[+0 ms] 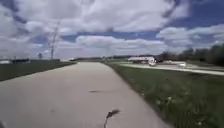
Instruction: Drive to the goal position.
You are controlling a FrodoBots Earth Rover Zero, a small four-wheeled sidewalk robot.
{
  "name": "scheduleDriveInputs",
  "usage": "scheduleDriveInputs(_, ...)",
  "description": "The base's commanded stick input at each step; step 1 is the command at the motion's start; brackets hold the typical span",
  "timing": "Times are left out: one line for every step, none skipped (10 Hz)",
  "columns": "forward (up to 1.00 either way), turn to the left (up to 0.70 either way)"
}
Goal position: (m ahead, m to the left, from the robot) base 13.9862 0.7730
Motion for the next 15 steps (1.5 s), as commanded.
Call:
scheduleDriveInputs(1.00,0.00)
scheduleDriveInputs(1.00,0.00)
scheduleDriveInputs(1.00,0.00)
scheduleDriveInputs(1.00,0.00)
scheduleDriveInputs(1.00,0.27)
scheduleDriveInputs(1.00,0.27)
scheduleDriveInputs(1.00,0.11)
scheduleDriveInputs(1.00,0.00)
scheduleDriveInputs(1.00,0.03)
scheduleDriveInputs(1.00,0.25)
scheduleDriveInputs(1.00,0.12)
scheduleDriveInputs(1.00,0.00)
scheduleDriveInputs(1.00,0.10)
scheduleDriveInputs(1.00,0.27)
scheduleDriveInputs(1.00,0.27)
